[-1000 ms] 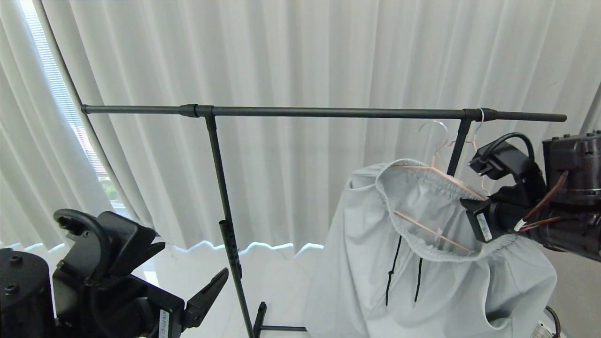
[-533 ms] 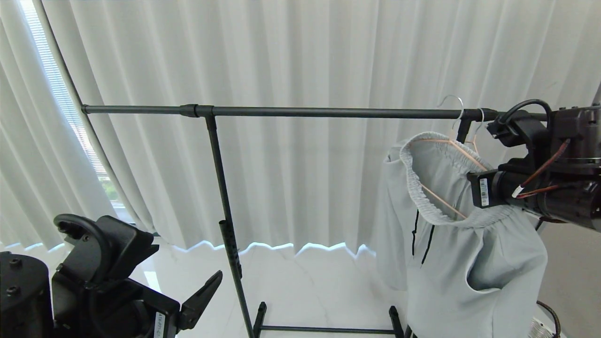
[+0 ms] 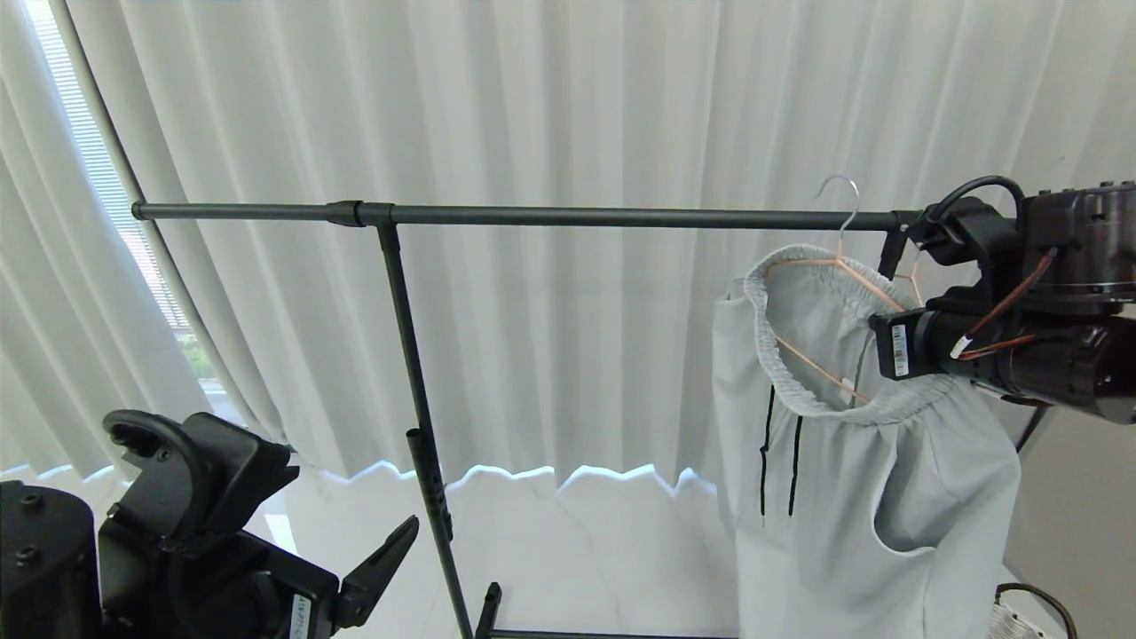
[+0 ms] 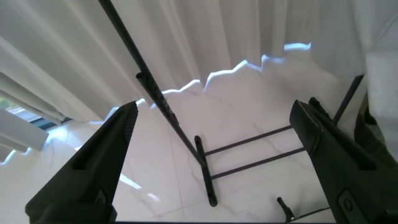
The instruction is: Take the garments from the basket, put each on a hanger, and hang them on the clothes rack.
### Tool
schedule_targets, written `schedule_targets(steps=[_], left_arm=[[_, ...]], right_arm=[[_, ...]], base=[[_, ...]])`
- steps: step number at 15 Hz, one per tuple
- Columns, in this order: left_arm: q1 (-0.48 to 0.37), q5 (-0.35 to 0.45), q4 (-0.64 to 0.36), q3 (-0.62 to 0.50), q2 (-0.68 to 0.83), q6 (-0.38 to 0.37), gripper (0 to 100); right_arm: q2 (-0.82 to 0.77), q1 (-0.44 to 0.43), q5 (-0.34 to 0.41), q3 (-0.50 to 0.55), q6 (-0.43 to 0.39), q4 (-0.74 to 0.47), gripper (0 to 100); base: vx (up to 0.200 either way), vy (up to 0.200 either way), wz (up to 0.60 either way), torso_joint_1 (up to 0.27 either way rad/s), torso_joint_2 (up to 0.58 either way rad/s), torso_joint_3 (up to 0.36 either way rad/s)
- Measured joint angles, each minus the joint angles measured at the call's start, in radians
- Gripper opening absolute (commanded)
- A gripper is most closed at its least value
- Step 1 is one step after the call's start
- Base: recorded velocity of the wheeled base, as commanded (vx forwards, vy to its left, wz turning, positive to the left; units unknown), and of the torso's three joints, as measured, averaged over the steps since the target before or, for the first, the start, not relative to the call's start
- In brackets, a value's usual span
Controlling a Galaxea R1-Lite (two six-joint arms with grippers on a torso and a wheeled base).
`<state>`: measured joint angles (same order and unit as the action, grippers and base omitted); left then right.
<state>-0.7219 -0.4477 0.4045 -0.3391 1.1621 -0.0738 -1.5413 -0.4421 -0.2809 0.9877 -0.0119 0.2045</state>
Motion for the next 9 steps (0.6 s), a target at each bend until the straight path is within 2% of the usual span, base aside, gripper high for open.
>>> schedule_targets(steps=[4, 9], left_arm=[[-0.001, 0.001, 0.000, 0.010, 0.000, -0.001, 100], [0.000, 0.001, 0.000, 0.016, 0.002, -0.001, 100]], right_arm=[[-0.007, -0.018, 0.003, 0.002, 0.000, 0.003, 0], [-0.044, -0.042, 0.003, 0.002, 0.001, 0.047, 0]], base=[[0.200, 0.000, 0.00, 0.005, 0.00, 0.002], [0.000, 0.000, 0.00, 0.000, 0.00, 0.000]])
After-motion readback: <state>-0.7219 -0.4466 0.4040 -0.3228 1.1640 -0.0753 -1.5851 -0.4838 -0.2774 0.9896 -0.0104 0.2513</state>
